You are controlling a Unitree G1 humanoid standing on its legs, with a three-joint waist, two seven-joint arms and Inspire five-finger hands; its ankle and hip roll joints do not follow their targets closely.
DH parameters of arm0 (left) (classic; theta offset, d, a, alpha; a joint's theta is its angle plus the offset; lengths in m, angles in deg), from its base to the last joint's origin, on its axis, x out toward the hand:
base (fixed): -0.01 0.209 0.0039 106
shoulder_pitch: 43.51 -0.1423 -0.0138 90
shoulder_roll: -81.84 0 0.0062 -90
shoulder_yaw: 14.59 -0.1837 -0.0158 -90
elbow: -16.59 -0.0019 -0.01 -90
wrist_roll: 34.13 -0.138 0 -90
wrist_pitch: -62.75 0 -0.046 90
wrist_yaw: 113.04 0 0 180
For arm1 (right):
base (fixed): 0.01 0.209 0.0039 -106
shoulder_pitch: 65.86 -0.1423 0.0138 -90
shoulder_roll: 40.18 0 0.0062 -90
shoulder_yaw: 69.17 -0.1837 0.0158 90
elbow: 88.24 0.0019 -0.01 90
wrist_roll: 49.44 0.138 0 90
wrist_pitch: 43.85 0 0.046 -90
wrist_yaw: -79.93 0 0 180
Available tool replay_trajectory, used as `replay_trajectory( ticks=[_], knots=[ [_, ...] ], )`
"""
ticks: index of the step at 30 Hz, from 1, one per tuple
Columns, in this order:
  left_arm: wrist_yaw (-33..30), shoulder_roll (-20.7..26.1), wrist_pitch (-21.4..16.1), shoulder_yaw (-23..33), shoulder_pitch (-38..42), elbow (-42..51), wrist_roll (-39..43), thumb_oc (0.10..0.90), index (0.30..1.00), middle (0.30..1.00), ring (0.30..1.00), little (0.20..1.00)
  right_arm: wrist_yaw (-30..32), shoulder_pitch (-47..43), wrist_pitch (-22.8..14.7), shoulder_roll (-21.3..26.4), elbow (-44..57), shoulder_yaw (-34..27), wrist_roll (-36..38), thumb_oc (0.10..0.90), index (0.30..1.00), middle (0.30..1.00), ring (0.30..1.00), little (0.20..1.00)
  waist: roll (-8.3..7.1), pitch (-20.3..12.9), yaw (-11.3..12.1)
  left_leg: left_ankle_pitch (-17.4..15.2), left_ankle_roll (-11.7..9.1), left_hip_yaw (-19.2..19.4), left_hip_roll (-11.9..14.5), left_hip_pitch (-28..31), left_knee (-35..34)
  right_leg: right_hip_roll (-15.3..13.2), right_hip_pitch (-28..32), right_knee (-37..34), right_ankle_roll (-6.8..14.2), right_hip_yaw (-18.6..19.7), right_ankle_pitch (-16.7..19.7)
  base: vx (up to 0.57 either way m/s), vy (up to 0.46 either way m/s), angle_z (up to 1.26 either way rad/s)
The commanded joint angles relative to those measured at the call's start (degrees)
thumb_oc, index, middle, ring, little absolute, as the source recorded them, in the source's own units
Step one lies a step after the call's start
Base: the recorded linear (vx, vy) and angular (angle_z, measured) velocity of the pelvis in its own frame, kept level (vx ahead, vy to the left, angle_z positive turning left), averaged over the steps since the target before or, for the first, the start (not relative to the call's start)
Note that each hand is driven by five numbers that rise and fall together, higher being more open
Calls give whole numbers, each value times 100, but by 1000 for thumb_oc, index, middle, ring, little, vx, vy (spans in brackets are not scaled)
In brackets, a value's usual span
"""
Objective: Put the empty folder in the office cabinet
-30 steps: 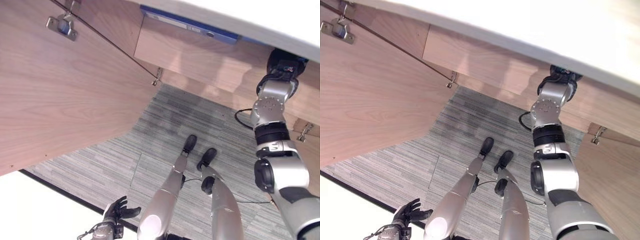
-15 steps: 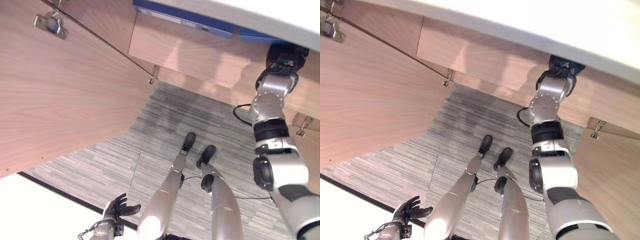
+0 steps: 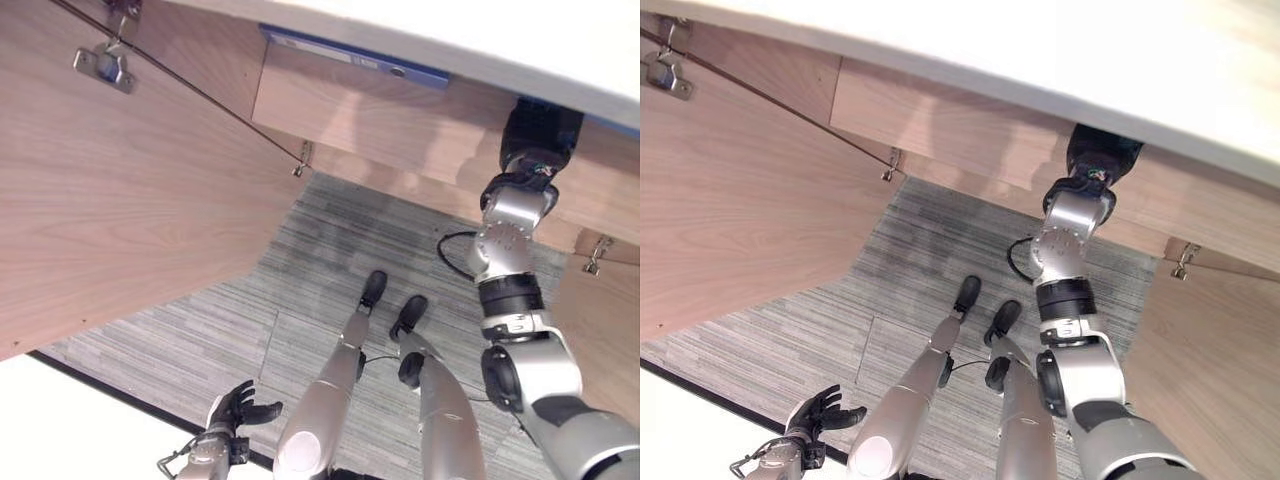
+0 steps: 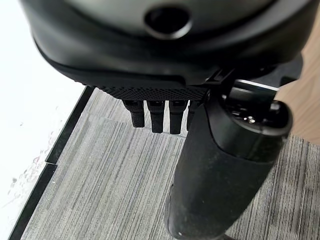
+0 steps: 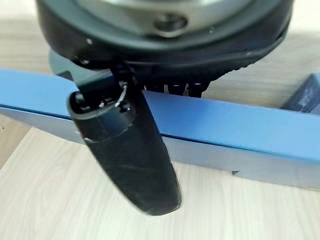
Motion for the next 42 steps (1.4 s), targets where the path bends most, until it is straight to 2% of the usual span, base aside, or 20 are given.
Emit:
replay_trajectory(
  ticks=[1, 6, 8, 9, 10, 12, 15, 16, 18, 19, 21, 25, 26, 27, 31, 34, 35, 40, 41, 42],
  knots=[
    [-55, 332, 181, 50, -464, -417, -234, 800, 900, 900, 900, 900, -872, 252, -139, 200, 1121, 268, -85, 800, 900, 900, 900, 900, -30, -150, -87, -730, 56, 367, -45, 172, 229, -127, 749, -1346, 806, 290, 564, 0, 0, 0],
    [-71, 345, 190, 89, -497, -457, -233, 800, 900, 900, 900, 900, -777, 293, -227, 177, 1268, 298, -198, 800, 900, 900, 900, 900, -47, -126, -117, -734, 56, 399, -30, 183, 232, -126, 738, -1340, 799, 307, 578, 0, 0, 0],
    [-114, 347, 197, 108, -487, -500, -214, 800, 900, 900, 900, 900, -494, 244, -355, 221, 1191, 285, -382, 800, 900, 900, 900, 900, -69, -120, -142, -729, 57, 414, -31, 177, 223, -121, 729, -1356, 797, 313, 595, 0, 0, 0],
    [-196, 340, 223, 146, -434, -592, -215, 800, 900, 900, 900, 900, 112, 126, -473, 331, 1037, 204, -789, 800, 900, 900, 900, 900, -111, -115, -177, -731, 61, 431, -16, 181, 207, -115, 718, -1370, 794, 313, 609, 0, 0, 0],
    [-196, 339, 222, 147, -429, -594, -215, 800, 900, 900, 900, 900, 142, 124, -471, 328, 1051, 204, -816, 800, 900, 900, 900, 900, -112, -111, -176, -731, 62, 432, -16, 181, 207, -115, 718, -1370, 794, 314, 610, -101, 29, -1],
    [-311, 344, 253, 136, -356, -681, -272, 800, 900, 900, 900, 900, 976, -123, -374, 532, 781, 138, -1383, 800, 900, 900, 900, 900, -166, -76, -215, -604, 87, 486, -13, 112, 226, -132, 657, -1393, 759, 253, 765, -47, 10, -1],
    [-367, 350, 246, 75, -323, -744, -308, 800, 900, 900, 900, 900, 1444, -522, -164, 710, 107, 216, -1504, 800, 900, 900, 900, 900, -220, -107, -225, -735, 71, 449, 7, 178, 196, -100, 710, -1411, 789, 321, 665, 27, -24, -5],
    [-367, 353, 244, 75, -323, -742, -309, 800, 900, 900, 900, 900, 1439, -526, -165, 712, 101, 213, -1500, 800, 900, 900, 900, 900, -209, -59, -217, -613, 89, 487, -7, 116, 232, -124, 664, -1399, 754, 250, 779, -91, -4, -10],
    [-400, 374, 269, -32, -214, -830, -373, 800, 900, 900, 900, 900, 1751, -907, 112, 747, -752, 170, -1523, 800, 900, 900, 900, 900, -244, -98, -218, -731, 70, 465, 24, 179, 171, -92, 715, -1437, 792, 320, 684, -1, -27, -6],
    [-402, 379, 265, -33, -211, -830, -375, 800, 900, 900, 900, 900, 1736, -932, 114, 757, -787, 163, -1509, 800, 900, 900, 900, 900, -237, -48, -205, -612, 87, 505, 11, 119, 205, -115, 670, -1427, 758, 248, 795, 0, 0, 0],
    [-423, 375, 253, -59, -190, -843, -381, 800, 900, 900, 900, 900, 1799, -1041, 185, 728, -1067, 116, -1476, 800, 900, 900, 900, 900, -239, -86, -205, -723, 66, 473, 28, 179, 158, -86, 714, -1447, 795, 318, 690, 2, -9, -6],
    [-467, 397, 242, -115, -216, -793, -365, 800, 900, 900, 900, 900, 1920, -1208, 294, 696, -1547, 114, -1467, 800, 900, 900, 900, 900, -202, -47, -160, -606, 87, 532, 23, 125, 165, -96, 670, -1466, 765, 242, 800, -1, -9, -3],
    [-471, 397, 238, -128, -204, -775, -346, 800, 900, 900, 900, 900, 1942, -1248, 312, 687, -1628, 147, -1483, 800, 900, 900, 900, 900, -201, -74, -156, -713, 70, 489, 35, 186, 128, -73, 717, -1482, 795, 313, 697, 0, 0, 0],
    [-473, 398, 237, -133, -213, -772, -345, 800, 900, 900, 900, 900, 1942, -1250, 312, 689, -1640, 147, -1482, 800, 900, 900, 900, 900, -189, -47, -149, -590, 89, 528, 21, 116, 160, -95, 663, -1475, 761, 236, 814, 0, 0, 0],
    [-518, 392, 218, -195, -180, -681, -251, 800, 900, 900, 900, 900, 2060, -1238, 312, 532, -1680, 230, -1505, 800, 900, 900, 900, 900, -170, -47, -143, -573, 87, 548, 28, 132, 115, -79, 657, -1510, 764, 239, 837, -21, 7, 0],
    [-544, 327, 272, -199, -174, -693, -221, 800, 900, 900, 900, 900, 2155, -904, 243, 212, -1178, 376, -1699, 800, 900, 900, 900, 900, -195, -46, -172, -561, 88, 561, 41, 139, 92, -65, 658, -1524, 751, 244, 841, 0, 0, 0],
    [-558, 237, 342, -152, -197, -677, -245, 800, 900, 900, 900, 900, 2075, -251, 187, -173, -189, 565, -1987, 800, 900, 900, 900, 900, -238, -46, -223, -560, 96, 563, 46, 120, 85, -61, 633, -1527, 743, 234, 852, 0, 0, 0],
    [-593, 81, 392, -92, -335, -512, -281, 800, 900, 900, 900, 900, 1923, 701, 101, -596, 995, 862, -2319, 800, 900, 900, 900, 900, -286, -46, -311, -562, 106, 570, 54, 74, 102, -63, 588, -1527, 740, 231, 873, -3, -1, -2],
    [-604, 29, 381, -121, -393, -383, -244, 800, 900, 900, 900, 900, 1687, 932, 35, -747, 1174, 964, -2171, 800, 900, 900, 900, 900, -284, -46, -331, -560, 113, 576, 59, 57, 94, -60, 559, -1531, 741, 232, 883, 79, -33, -5],
    [-570, 0, 360, -111, -469, -225, -50, 800, 900, 900, 900, 900, 1104, 1188, 82, -880, 1226, 1201, -1707, 800, 900, 900, 900, 900, -281, -46, -326, -673, 88, 545, 85, 161, 35, -27, 618, -1525, 776, 295, 752, 77, -33, -2]
  ],
)
